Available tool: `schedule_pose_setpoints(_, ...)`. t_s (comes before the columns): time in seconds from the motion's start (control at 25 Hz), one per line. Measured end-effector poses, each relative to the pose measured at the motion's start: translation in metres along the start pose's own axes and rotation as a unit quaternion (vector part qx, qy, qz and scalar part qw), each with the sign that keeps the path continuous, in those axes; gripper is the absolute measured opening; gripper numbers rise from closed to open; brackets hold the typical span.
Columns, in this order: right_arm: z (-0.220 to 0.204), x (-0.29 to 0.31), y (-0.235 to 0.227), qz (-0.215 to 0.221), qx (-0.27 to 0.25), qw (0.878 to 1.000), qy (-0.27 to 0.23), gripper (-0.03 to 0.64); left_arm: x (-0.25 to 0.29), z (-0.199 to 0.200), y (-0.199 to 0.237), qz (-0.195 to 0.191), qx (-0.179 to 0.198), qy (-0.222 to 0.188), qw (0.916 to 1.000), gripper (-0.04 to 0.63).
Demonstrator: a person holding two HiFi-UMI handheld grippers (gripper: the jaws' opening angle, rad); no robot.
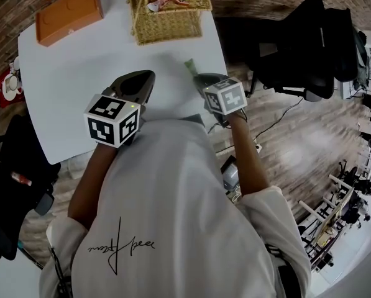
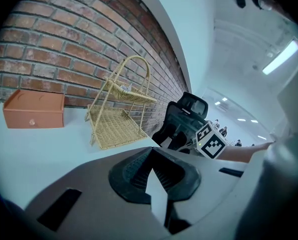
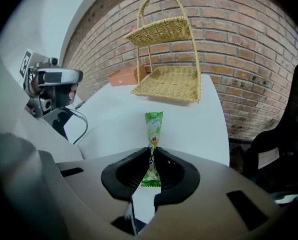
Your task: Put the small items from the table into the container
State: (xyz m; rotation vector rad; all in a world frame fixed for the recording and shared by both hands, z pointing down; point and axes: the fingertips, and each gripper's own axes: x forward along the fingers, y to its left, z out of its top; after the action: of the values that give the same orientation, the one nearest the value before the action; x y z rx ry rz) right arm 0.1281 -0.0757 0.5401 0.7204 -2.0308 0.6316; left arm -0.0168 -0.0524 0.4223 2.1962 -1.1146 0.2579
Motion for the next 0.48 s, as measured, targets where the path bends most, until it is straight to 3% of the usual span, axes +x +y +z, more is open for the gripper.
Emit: schedule_pose_setpoints(0.48,0.008,-0.020,0.013,0.001,0.003,1.000,-0.025,0.058,0.001,0.000,-0.006,-0.011,0.007,-0.001,0.9999,0.011)
